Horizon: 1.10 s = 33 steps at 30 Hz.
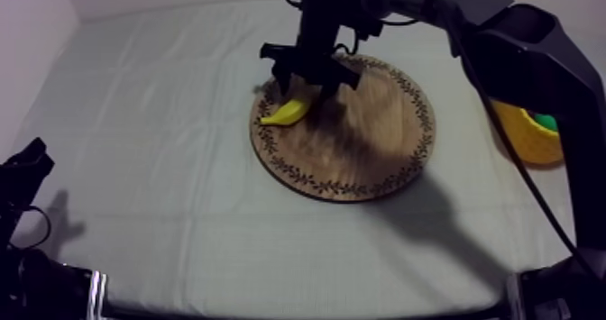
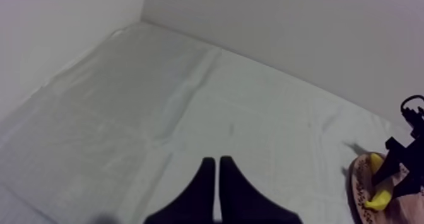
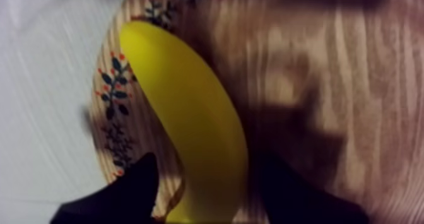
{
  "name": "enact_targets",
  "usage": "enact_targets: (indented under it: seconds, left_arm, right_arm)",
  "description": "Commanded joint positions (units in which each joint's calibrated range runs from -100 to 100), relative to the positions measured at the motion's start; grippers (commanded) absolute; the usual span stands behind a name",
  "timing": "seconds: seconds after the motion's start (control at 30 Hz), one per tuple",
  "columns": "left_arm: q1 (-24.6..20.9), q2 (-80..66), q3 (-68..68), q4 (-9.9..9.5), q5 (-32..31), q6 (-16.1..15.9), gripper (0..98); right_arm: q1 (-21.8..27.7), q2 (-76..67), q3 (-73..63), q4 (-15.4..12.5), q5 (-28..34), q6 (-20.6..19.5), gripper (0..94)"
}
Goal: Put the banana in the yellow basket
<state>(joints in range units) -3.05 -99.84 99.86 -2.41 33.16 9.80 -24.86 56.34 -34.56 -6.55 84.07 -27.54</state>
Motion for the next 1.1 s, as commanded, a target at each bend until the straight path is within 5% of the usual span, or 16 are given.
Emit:
enact_targets:
  seconds: [0.0,0.33,1.07]
  left_arm:
    - [0.0,0.0,0.0,-0.01,0.0,0.0,0.1]
    - [0.0,0.0,0.0,-0.01,0.0,0.0,0.1]
    - [0.0,0.0,0.0,-0.01,0.0,0.0,0.1]
  right_arm:
    - [-0.1,0.1,0.1,-0.1,-0.1,0.2,39.7]
    - [-0.2,0.5,0.3,-0.2,-0.7,1.1,21.2]
    - [0.3,-18.1,3.4,1.0,4.9,2.2,21.0]
